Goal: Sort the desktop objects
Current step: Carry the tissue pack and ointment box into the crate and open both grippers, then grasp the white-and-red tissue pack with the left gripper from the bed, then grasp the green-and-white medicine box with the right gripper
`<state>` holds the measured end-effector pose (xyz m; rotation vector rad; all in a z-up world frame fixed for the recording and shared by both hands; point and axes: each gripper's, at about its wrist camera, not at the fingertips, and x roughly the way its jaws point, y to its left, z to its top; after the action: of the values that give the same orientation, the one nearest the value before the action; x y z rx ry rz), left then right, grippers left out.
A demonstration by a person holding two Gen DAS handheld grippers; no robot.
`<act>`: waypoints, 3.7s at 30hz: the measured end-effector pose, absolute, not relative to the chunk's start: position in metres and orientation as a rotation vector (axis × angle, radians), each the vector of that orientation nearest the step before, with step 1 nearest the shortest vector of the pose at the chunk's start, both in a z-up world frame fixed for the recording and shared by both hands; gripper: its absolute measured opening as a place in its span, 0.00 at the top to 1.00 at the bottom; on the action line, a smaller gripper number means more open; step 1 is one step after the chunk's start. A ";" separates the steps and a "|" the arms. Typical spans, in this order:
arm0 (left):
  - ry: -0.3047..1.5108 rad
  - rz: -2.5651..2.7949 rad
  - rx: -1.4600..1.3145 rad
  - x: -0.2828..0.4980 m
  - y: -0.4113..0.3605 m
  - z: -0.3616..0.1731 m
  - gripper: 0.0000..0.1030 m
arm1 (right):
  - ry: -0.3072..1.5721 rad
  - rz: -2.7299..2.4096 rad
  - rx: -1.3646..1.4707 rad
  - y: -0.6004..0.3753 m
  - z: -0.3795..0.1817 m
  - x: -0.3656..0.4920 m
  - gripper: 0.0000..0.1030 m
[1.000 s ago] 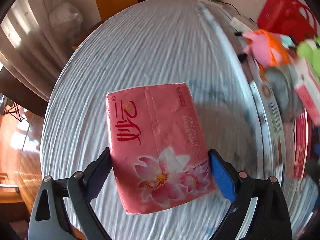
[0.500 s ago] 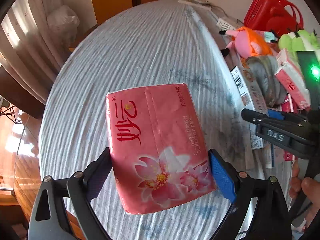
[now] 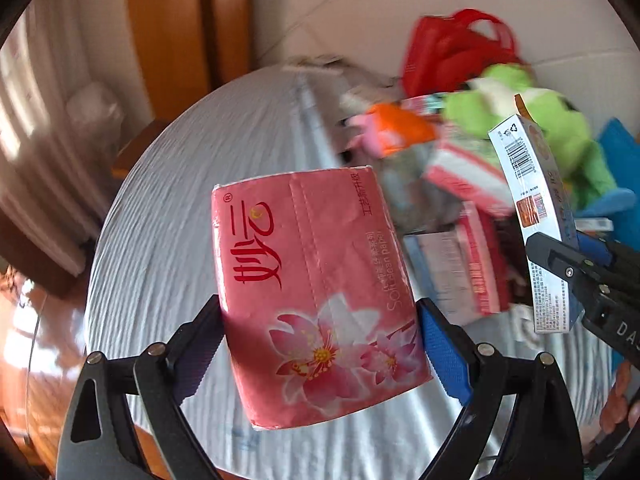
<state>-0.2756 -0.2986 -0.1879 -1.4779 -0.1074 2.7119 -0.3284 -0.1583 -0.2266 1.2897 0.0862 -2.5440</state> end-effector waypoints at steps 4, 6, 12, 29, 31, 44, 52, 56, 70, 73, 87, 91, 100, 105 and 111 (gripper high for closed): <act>-0.010 2.648 -1.372 -0.267 -0.249 -0.168 0.09 | 0.051 -2.663 1.258 -0.113 -0.200 -0.301 0.57; 0.029 2.615 -1.325 -0.262 -0.225 -0.160 0.09 | 0.029 -2.738 1.242 -0.090 -0.193 -0.288 0.57; 0.152 2.491 -1.144 -0.246 -0.126 -0.130 0.09 | -0.065 -2.953 1.157 0.001 -0.153 -0.234 0.57; 0.228 2.461 -0.866 -0.232 0.118 -0.066 0.31 | -0.295 -3.296 0.873 0.287 -0.049 -0.117 0.54; 0.242 2.467 -0.946 -0.233 0.121 -0.087 0.27 | -0.253 -3.346 0.842 0.311 -0.044 -0.110 0.54; 0.384 2.113 -1.334 -0.223 0.121 -0.216 0.24 | -0.226 -3.449 1.095 0.367 -0.079 -0.115 0.04; 0.582 1.831 -1.271 -0.220 0.139 -0.247 0.24 | -0.459 -3.581 0.979 0.357 -0.066 -0.055 0.00; 0.688 1.691 -1.237 -0.218 0.156 -0.266 0.24 | -0.657 -3.708 0.994 0.338 -0.073 -0.003 0.00; 0.586 1.798 -1.224 -0.210 0.092 -0.272 0.06 | -0.907 -3.545 1.322 0.220 -0.169 0.015 0.00; 0.555 1.965 -1.258 -0.216 0.018 -0.260 0.06 | -0.808 -3.413 1.372 0.195 -0.193 -0.023 0.00; 0.209 2.556 -1.542 -0.263 -0.221 -0.257 0.06 | -0.073 -2.961 1.385 0.062 -0.284 -0.253 0.20; 0.164 2.614 -1.543 -0.273 -0.231 -0.258 0.06 | 0.168 -2.978 1.352 0.052 -0.294 -0.297 0.21; 0.126 2.635 -1.405 -0.276 -0.212 -0.223 0.06 | 0.006 -2.903 1.277 0.059 -0.259 -0.292 0.79; 0.119 2.626 -1.268 -0.270 -0.186 -0.190 0.06 | -0.137 -2.898 1.182 0.069 -0.216 -0.258 0.81; 0.150 2.603 -1.123 -0.259 -0.150 -0.152 0.06 | -0.178 -2.997 1.026 0.089 -0.156 -0.223 0.81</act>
<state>-0.2591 -0.1504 -0.1517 -1.1227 0.1500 2.6031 -0.2235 0.0892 -0.1563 1.0262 -0.1784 -2.9971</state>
